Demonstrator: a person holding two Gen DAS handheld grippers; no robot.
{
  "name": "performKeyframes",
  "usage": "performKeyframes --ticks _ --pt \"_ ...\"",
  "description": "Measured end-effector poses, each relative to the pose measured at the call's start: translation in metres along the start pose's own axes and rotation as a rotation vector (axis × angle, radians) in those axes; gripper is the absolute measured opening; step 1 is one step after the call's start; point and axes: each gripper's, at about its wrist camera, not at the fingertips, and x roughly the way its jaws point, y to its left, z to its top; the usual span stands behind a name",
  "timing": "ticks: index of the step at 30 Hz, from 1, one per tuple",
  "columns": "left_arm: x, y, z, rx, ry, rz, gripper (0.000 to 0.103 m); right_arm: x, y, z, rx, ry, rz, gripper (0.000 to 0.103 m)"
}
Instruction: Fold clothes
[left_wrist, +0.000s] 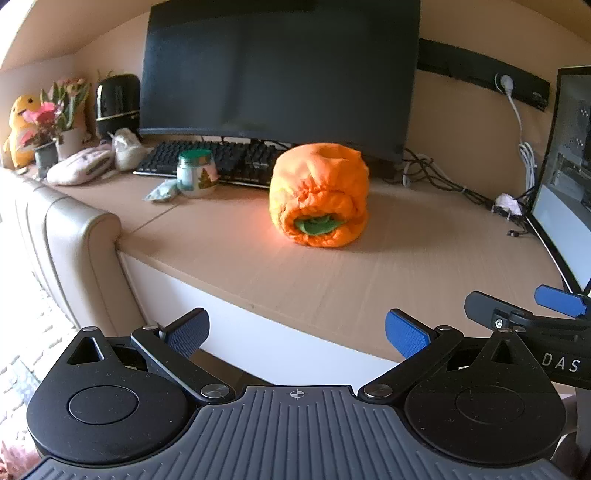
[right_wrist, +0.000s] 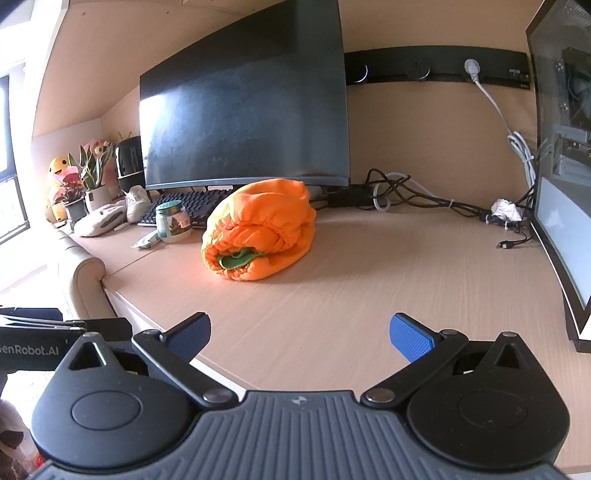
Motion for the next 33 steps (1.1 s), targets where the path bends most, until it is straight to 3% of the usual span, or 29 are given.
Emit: performKeyframes --ticks 33 --pt "0.012 -0.001 0.011 0.011 0.006 -0.027 0.103 0.010 -0.007 0.004 0.022 0.020 -0.013 0.103"
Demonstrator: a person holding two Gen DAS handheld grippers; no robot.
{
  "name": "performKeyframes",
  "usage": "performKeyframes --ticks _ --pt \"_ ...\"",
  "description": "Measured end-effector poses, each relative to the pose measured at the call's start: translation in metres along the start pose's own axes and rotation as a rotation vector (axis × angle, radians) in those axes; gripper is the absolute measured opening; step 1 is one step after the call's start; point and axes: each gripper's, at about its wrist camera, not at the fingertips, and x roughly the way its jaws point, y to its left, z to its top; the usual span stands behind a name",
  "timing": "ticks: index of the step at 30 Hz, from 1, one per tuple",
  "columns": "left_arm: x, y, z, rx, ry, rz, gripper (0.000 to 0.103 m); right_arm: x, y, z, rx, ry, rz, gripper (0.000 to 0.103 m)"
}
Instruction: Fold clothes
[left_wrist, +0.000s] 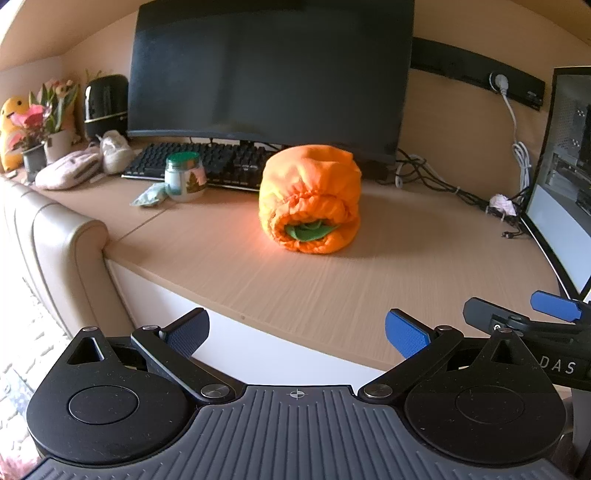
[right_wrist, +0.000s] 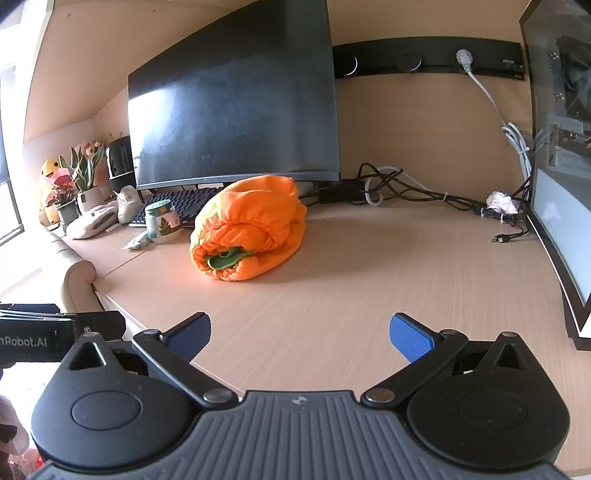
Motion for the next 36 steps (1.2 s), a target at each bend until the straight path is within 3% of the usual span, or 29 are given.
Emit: performKeyframes --ticks 36 --pt "-0.003 -0.004 -0.006 -0.007 0.018 0.002 0.103 -0.008 -0.008 -0.003 0.004 0.000 -0.008 0.103"
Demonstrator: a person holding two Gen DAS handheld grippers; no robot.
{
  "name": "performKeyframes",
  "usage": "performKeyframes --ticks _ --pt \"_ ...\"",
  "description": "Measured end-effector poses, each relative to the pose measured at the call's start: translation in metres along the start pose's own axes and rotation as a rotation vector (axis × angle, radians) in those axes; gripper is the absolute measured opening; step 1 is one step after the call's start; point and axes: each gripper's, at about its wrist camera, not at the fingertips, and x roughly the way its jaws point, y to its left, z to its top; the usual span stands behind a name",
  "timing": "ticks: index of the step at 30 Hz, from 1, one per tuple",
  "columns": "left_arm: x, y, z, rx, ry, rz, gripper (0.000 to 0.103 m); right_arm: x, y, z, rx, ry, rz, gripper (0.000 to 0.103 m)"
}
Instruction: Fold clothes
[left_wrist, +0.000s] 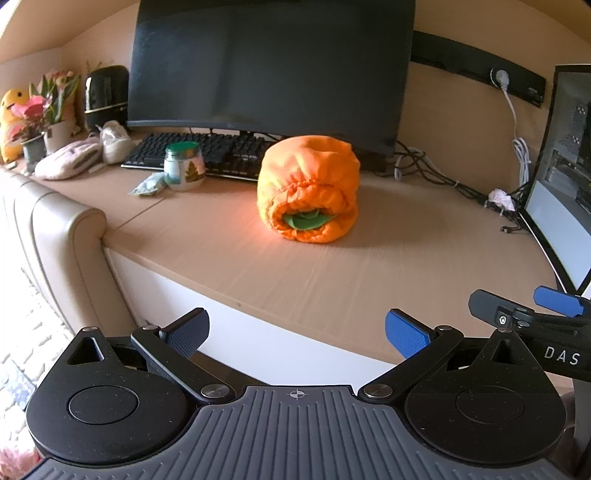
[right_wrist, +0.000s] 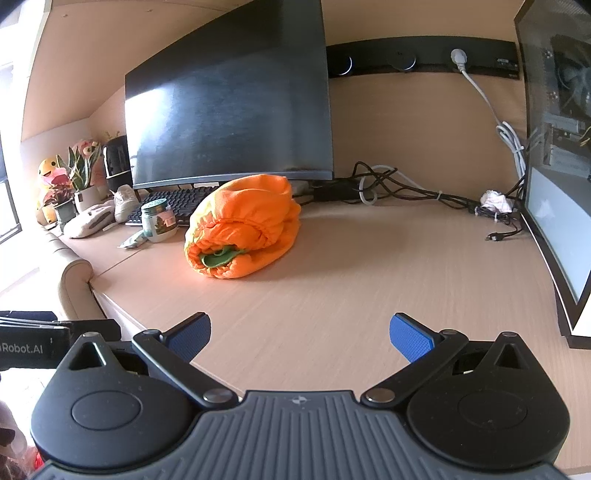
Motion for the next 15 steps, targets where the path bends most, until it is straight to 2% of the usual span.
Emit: performKeyframes --ticks 15 --pt "-0.0049 -0.0055 0.0033 0.032 -0.026 0.005 0.103 -0.0018 -0.0001 0.0017 0.000 -0.009 -0.001 0.103"
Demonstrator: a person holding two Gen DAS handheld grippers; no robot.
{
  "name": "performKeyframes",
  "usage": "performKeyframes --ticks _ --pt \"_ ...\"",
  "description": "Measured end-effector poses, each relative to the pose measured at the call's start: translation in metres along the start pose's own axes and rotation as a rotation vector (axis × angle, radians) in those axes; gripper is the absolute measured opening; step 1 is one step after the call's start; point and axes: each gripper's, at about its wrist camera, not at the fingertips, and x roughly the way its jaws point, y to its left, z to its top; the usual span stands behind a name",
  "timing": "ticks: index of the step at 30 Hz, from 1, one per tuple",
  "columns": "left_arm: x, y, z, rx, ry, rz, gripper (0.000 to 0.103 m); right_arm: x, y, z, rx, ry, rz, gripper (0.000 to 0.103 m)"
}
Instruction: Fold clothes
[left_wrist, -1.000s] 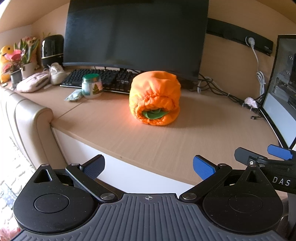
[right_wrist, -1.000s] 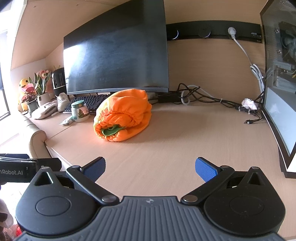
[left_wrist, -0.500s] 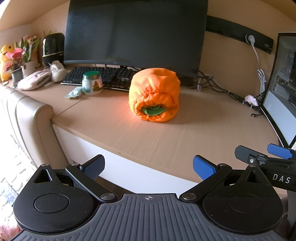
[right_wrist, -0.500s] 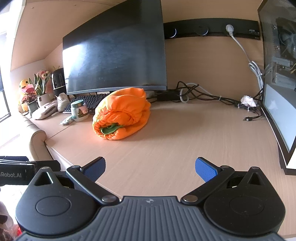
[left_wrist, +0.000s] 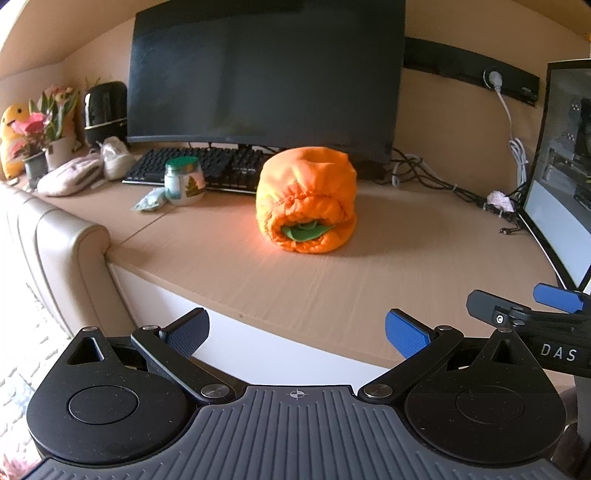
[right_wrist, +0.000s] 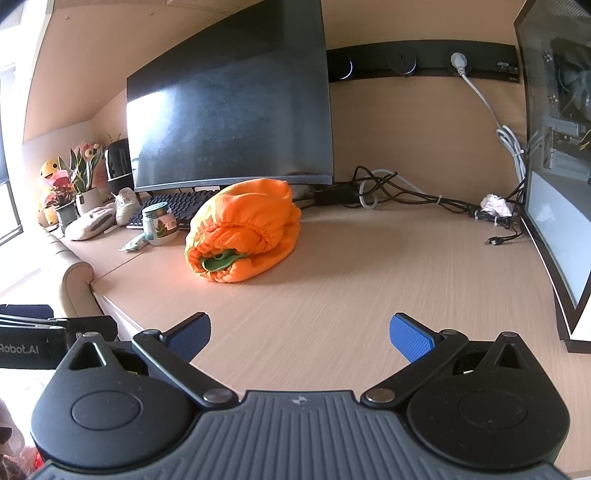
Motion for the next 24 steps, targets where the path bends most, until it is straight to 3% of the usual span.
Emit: performKeyframes --ticks 24 --pt "0.021 0.011 0.002 0.008 0.020 -0.009 0.103 0.021 0.007 0.001 -0.004 0.053 -0.008 0.103"
